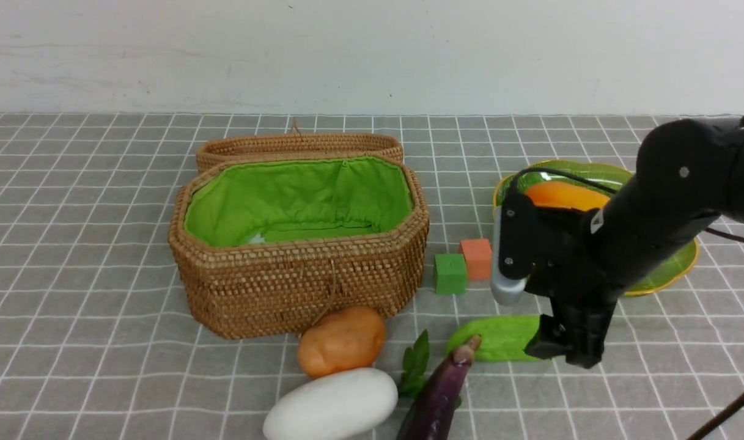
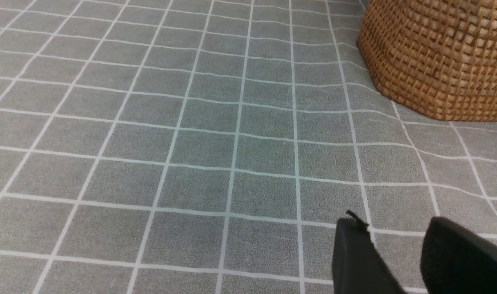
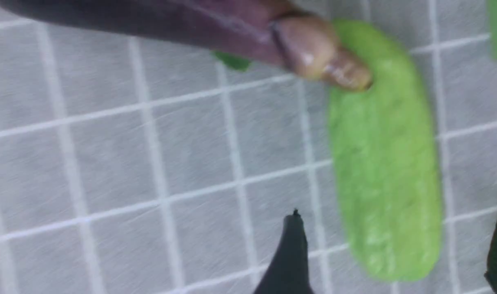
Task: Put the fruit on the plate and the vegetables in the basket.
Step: Take a chayote with your right arm and place it on the basket on the left.
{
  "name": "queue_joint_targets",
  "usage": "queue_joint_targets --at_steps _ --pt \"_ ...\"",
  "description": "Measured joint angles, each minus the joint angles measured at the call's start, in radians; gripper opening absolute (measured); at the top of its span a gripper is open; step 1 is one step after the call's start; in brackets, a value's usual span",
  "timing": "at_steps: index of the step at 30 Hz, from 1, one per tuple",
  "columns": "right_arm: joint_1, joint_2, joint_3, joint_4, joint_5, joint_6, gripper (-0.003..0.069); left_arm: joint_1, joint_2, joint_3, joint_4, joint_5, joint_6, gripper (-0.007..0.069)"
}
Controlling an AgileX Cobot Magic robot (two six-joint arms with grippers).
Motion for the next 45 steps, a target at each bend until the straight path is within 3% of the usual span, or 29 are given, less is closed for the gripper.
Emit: queue_joint_targets --at_steps 7,10,11,15,25,29,33,39,45 --pt "0.0 0.141 0.0 -0.009 -0.076 -0.02 0.058 0.0 0.0 0.0 0.0 0.0 0.0 0.0239" --pt "0.0 0.208 -0.029 -0.02 0.007 -0.009 0.0444 0.0 0.0 0.0 0.0 0.0 0.0 0.0239" --pt "0.0 0.211 -0.044 -0.021 0.042 -0.004 0.0433 0.0 0.0 0.0 0.0 0.0 0.0 0.0239" --pt "0.0 0.187 -0.101 -0.056 0.184 0.028 0.0442 0.0 0.0 0.0 0.0 0.0 0.0 0.0239" --pt "0.0 0.075 -0.289 -0.243 0.301 0.224 0.0442 0.0 0.0 0.0 0.0 0.0 0.0 0.0239" --pt "0.0 0.077 -0.414 -0.132 0.305 0.228 0.0442 0.0 0.0 0.0 0.0 0.0 0.0 0.0239" --pt "0.011 0.112 -0.572 0.16 0.316 0.175 0.0442 0.0 0.0 0.0 0.0 0.0 0.0 0.0239" --pt "0.037 0.207 -0.675 0.412 0.226 0.046 0.0442 0.0 0.0 0.0 0.0 0.0 0.0 0.0239" --pt "0.108 0.32 -0.679 0.476 0.01 0.017 0.0442 0.0 0.0 0.0 0.0 0.0 0.0 0.0239"
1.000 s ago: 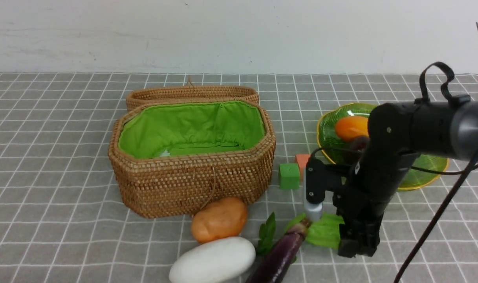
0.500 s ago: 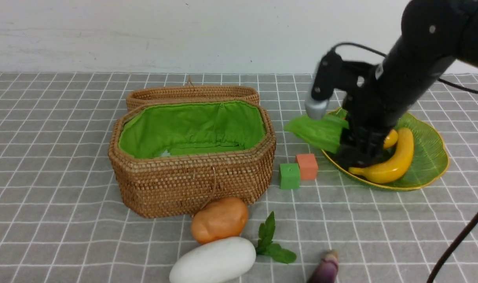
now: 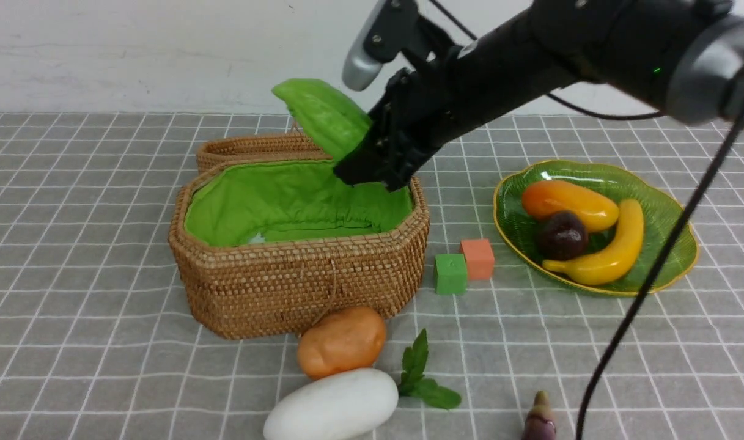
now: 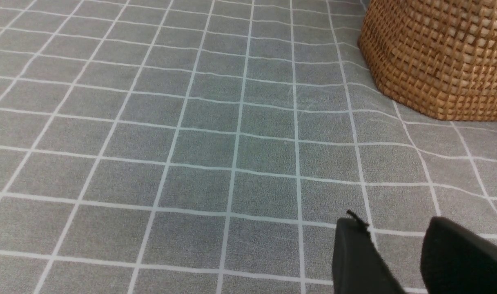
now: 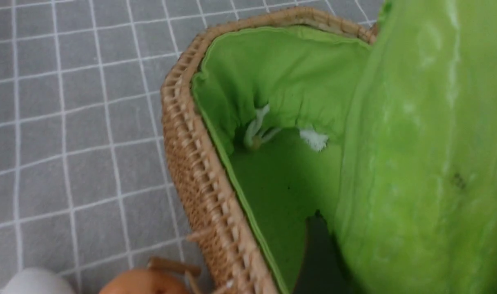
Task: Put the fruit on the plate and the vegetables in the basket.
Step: Take a chayote with your right arm and place it on the basket on the left, then grab an eggplant with your right arm and place it in the basket on the left.
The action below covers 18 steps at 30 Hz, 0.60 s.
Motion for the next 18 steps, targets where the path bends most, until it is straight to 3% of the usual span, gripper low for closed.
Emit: queue_joint_targets --at_steps 5,8,11,14,18 --pt "0.015 0.063 0.0 -0.005 -0.091 0.12 0.0454 0.0 0.0 0.0 0.0 0.0 0.0 0.0239" --pt "0.015 0.076 0.0 -0.068 -0.114 0.251 0.0612 0.0 0.0 0.0 0.0 0.0 0.0 0.0239" --pt "0.015 0.07 0.0 -0.119 -0.096 0.315 0.067 0.0 0.0 0.0 0.0 0.0 0.0 0.0239" --pt "0.015 0.047 0.0 -0.188 -0.026 0.382 0.0672 0.0 0.0 0.0 0.0 0.0 0.0 0.0239" --pt "-0.001 -0.058 0.0 -0.317 0.176 0.502 0.0615 0.0 0.0 0.0 0.0 0.0 0.0 0.0239"
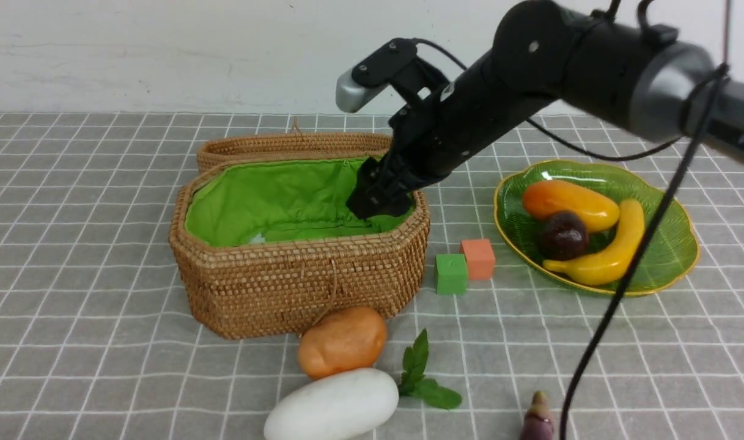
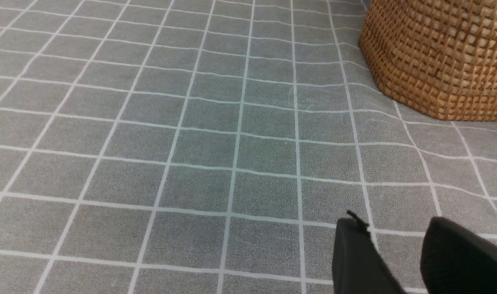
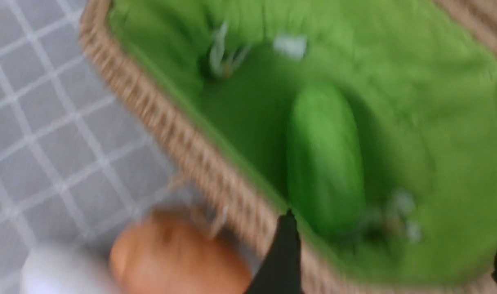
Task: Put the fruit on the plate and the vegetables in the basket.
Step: Grab an eggplant with your right arm and place it in the basket on the left.
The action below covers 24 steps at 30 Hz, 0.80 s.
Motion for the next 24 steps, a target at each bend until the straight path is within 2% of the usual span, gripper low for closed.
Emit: queue_joint_targets --at_steps 3,4,5,6,9,10,11,12,14,15,16,17,19,20,23,24 --pt "-0.045 -0.112 0.0 -0.113 0.196 0.121 0.0543 0.0 0.0 0.0 0.0 0.0 0.0 0.0239" --pt "-0.086 -0.17 0.003 -0.15 0.249 0.2 0.0505 0.0 0.0 0.0 0.0 0.0 0.0 0.0239" --pt "-0.093 -0.178 0.005 -0.15 0.254 0.212 0.0499 0.0 0.0 0.0 0.0 0.0 0.0 0.0239" --pt "-0.148 -0.241 0.027 -0.168 0.268 0.298 0.0459 0.0 0.0 0.0 0.0 0.0 0.0 0.0239" --pt "-0.27 -0.377 0.141 -0.158 0.27 0.422 0.0377 0.0 0.0 0.0 0.001 0.0 0.0 0.0239" --pt "-0.277 -0.386 0.152 -0.158 0.27 0.429 0.0372 0.0 0.0 0.0 0.001 0.0 0.0 0.0239" --pt "-0.321 -0.476 0.289 -0.105 0.272 0.504 0.0341 0.0 0.0 0.0 0.001 0.0 0.0 0.0239" --pt "-0.324 -0.518 0.369 -0.06 0.271 0.548 0.0335 0.0 0.0 0.0 0.001 0.0 0.0 0.0239" --pt "-0.311 -0.576 0.516 0.027 0.255 0.614 0.0337 0.0 0.0 0.0 0.001 0.0 0.0 0.0239" --pt "-0.308 -0.582 0.516 0.035 0.252 0.62 0.0337 0.0 0.0 0.0 0.001 0.0 0.0 0.0239" --pt "-0.275 -0.618 0.638 0.072 0.207 0.654 0.0351 0.0 0.0 0.0 0.001 0.0 0.0 0.0239" --pt "-0.271 -0.621 0.653 0.076 0.199 0.657 0.0353 0.0 0.0 0.0 0.001 0.0 0.0 0.0239" --pt "-0.23 -0.63 0.77 0.084 0.122 0.674 0.0383 0.0 0.0 0.0 0.001 0.0 0.0 0.0239" --pt "-0.195 -0.617 0.866 0.085 0.027 0.692 0.042 0.0 0.0 0.0 0.001 0.0 0.0 0.0239" --pt "-0.141 -0.587 0.94 0.088 -0.069 0.714 0.0465 0.0 0.0 0.0 0.001 0.0 0.0 0.0239" --pt "-0.093 -0.547 0.982 0.091 -0.137 0.747 0.0503 0.0 0.0 0.0 0.001 0.0 0.0 0.0239"
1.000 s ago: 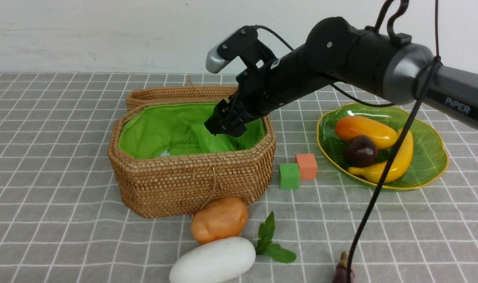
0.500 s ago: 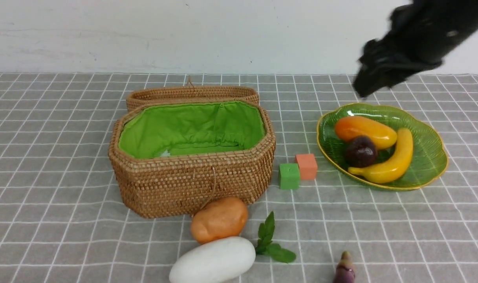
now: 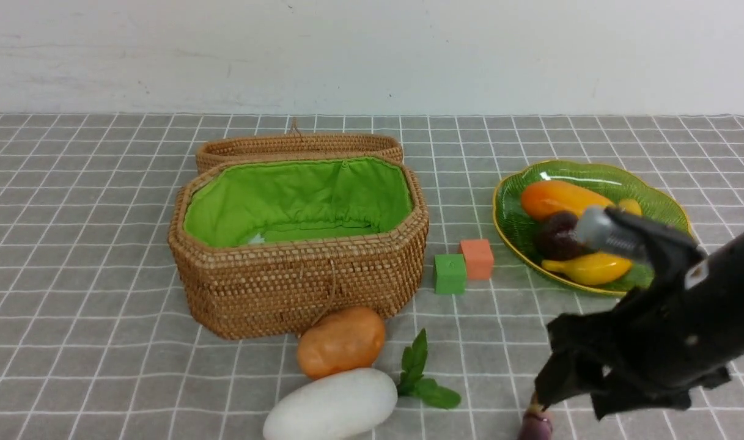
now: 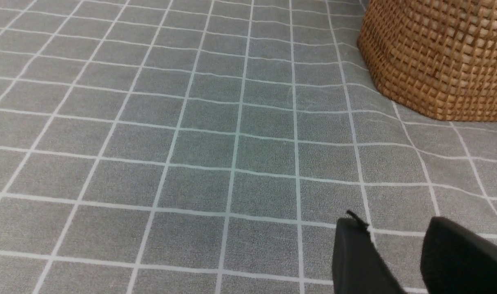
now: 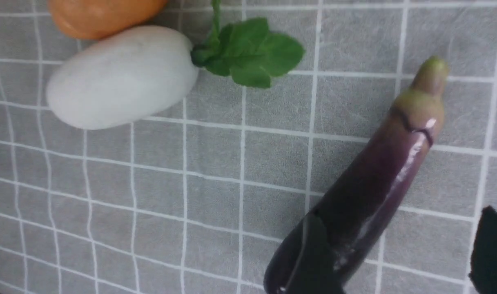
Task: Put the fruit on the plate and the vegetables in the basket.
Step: Grab an eggplant with your right arm and place it in the basket on the left.
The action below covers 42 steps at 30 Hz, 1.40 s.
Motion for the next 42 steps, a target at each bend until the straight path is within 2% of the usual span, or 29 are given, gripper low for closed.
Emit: queue_joint_targets --at_steps 4,9,13,15,17,19,26,31,37,42 --pt "0.073 0.095 0.027 -0.022 -0.089 0.078 0.0548 0.0 0.0 0.0 0.0 0.0 0.0 0.0239" --pt "0.111 0.264 0.029 -0.162 -0.167 0.219 0.0562 0.0 0.0 0.0 0.0 0.0 0.0 0.0239" --pt "0.111 0.278 0.022 -0.176 -0.166 0.243 0.0547 0.0 0.0 0.0 0.0 0.0 0.0 0.0239" --pt "0.111 0.28 0.019 -0.183 -0.16 0.243 0.0501 0.0 0.0 0.0 0.0 0.0 0.0 0.0239" --pt "0.111 0.279 0.019 -0.184 -0.153 0.224 0.0413 0.0 0.0 0.0 0.0 0.0 0.0 0.0239" --pt "0.111 0.275 0.019 -0.169 -0.143 0.188 0.0295 0.0 0.0 0.0 0.0 0.0 0.0 0.0239" --pt "0.07 0.2 -0.087 -0.131 -0.035 0.108 0.0303 0.0 0.0 0.0 0.0 0.0 0.0 0.0239" --pt "0.03 0.197 -0.458 -0.131 0.005 -0.069 0.0303 0.0 0.0 0.0 0.0 0.0 0.0 0.0239" --pt "0.056 0.308 -0.801 -0.089 -0.145 -0.153 0.0303 0.0 0.0 0.0 0.0 0.0 0.0 0.0239" --pt "0.096 0.487 -0.94 -0.059 -0.291 -0.194 0.0303 0.0 0.0 0.0 0.0 0.0 0.0 0.0239"
